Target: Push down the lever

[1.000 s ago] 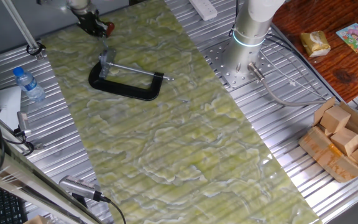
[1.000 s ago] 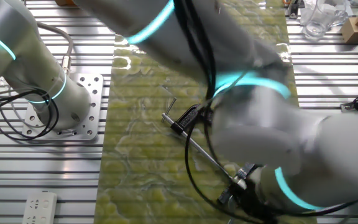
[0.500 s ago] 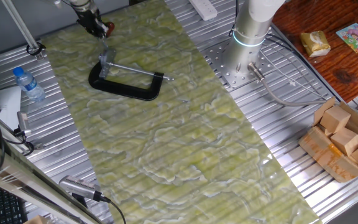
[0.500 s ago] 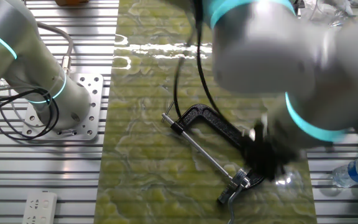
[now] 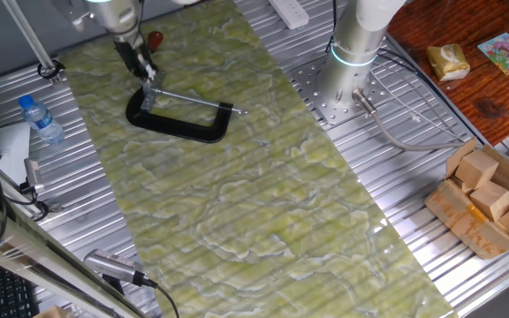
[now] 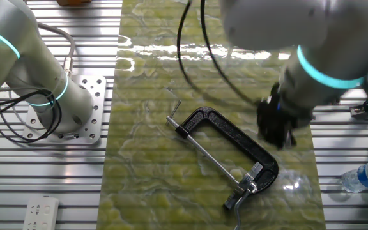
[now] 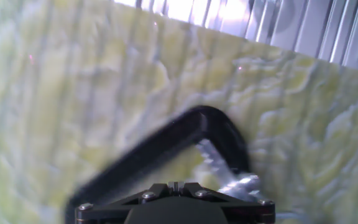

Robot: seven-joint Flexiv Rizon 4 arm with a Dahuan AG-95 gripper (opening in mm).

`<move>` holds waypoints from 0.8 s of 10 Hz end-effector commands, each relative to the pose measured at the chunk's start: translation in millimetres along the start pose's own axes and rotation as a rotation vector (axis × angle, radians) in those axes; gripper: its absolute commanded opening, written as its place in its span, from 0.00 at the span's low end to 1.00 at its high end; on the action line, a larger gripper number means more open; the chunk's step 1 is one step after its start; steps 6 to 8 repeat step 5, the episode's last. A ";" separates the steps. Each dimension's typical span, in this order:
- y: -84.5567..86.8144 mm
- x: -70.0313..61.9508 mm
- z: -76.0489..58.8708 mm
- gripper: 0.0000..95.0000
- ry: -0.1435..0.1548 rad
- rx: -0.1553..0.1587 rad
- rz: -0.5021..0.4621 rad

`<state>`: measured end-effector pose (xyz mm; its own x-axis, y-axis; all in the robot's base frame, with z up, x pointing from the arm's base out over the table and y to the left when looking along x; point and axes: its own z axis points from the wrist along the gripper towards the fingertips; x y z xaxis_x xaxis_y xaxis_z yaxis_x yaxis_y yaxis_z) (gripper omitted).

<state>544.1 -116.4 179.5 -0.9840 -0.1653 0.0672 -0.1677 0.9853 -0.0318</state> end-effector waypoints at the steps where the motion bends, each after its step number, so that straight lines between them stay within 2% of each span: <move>1: 33.8 -3.2 -9.5 0.00 -0.029 -0.019 0.138; 5: 33.8 -3.2 -9.5 0.00 -0.033 -0.043 0.143; 8: 33.8 -3.2 -9.5 0.00 -0.033 -0.043 0.143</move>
